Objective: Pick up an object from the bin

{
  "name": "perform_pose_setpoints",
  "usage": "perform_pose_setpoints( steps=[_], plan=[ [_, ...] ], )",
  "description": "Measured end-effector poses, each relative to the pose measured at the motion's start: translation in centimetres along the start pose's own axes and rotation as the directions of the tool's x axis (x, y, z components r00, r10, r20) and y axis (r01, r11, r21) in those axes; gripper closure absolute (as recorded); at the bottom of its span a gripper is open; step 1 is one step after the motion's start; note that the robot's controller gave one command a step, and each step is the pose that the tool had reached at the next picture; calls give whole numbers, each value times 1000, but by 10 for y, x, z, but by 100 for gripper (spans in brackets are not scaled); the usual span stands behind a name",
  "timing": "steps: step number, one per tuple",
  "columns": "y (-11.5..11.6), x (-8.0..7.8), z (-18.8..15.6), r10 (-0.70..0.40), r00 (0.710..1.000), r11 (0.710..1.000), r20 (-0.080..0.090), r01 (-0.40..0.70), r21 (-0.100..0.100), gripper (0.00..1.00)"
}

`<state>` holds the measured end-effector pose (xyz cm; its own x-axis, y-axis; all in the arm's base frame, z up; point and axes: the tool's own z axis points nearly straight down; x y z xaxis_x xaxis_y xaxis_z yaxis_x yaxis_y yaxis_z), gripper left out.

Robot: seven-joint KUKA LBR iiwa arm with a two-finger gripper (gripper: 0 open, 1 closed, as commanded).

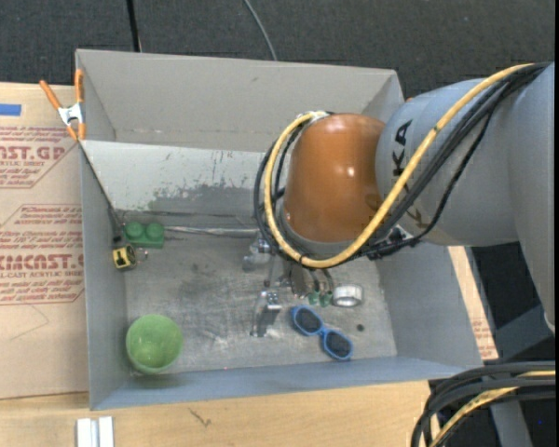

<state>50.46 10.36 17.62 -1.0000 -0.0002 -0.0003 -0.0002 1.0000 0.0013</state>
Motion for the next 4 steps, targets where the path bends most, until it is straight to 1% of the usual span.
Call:
perform_pose_setpoints(
  steps=[1,2,3,4],
  plan=[
    [-83,-5,81,-104,995,995,-7,104,4,0],
    [-140,-21,104,-128,992,992,7,128,-1,0],
    [-139,14,102,-444,896,896,18,444,9,0],
    [-140,18,103,-443,896,896,0,443,3,100]
  ],
)
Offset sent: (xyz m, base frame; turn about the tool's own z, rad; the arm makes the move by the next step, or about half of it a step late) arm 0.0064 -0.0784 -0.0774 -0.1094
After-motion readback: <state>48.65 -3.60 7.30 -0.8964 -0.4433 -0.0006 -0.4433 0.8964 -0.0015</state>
